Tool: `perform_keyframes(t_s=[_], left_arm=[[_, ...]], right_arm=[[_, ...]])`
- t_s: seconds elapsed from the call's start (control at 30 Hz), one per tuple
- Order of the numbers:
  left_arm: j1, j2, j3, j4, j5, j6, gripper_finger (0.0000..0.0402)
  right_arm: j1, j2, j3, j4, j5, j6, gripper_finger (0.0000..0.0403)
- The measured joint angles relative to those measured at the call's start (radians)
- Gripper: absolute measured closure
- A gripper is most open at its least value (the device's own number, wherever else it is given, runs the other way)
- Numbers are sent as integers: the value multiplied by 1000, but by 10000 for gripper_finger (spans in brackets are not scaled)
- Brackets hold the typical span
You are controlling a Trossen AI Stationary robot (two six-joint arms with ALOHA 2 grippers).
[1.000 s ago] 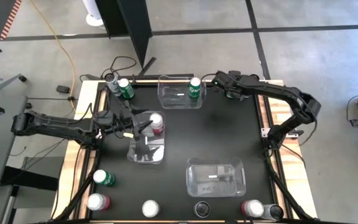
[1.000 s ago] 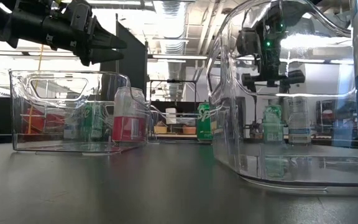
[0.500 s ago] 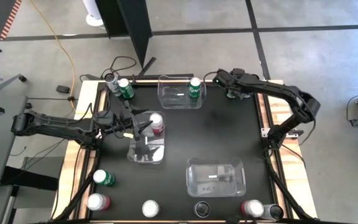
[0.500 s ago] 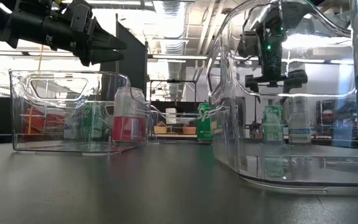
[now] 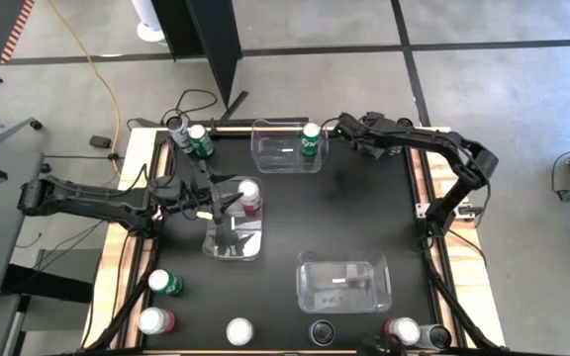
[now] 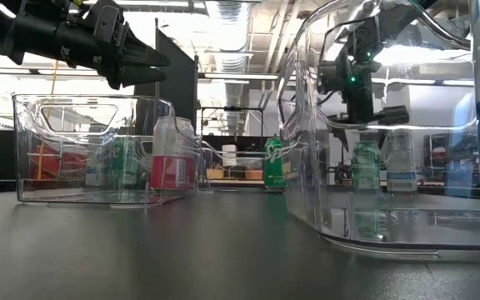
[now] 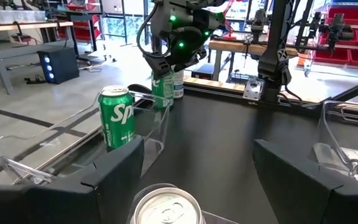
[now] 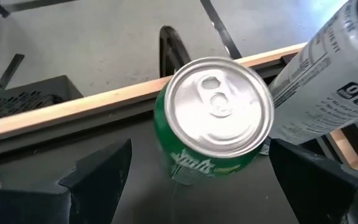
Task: Sort soda cans
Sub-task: Put the green soda can into the top transparent bin
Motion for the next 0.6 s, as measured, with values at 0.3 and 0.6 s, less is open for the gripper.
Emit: perform_keyframes(t_s=[0.3, 0.6], left_arm=[[0, 0, 0, 1, 0, 6, 107], [0, 0, 0, 0, 0, 5, 107]], right_arm=[[-33, -1, 0, 6, 13, 20, 3], [-43, -1, 0, 14, 13, 36, 3]])
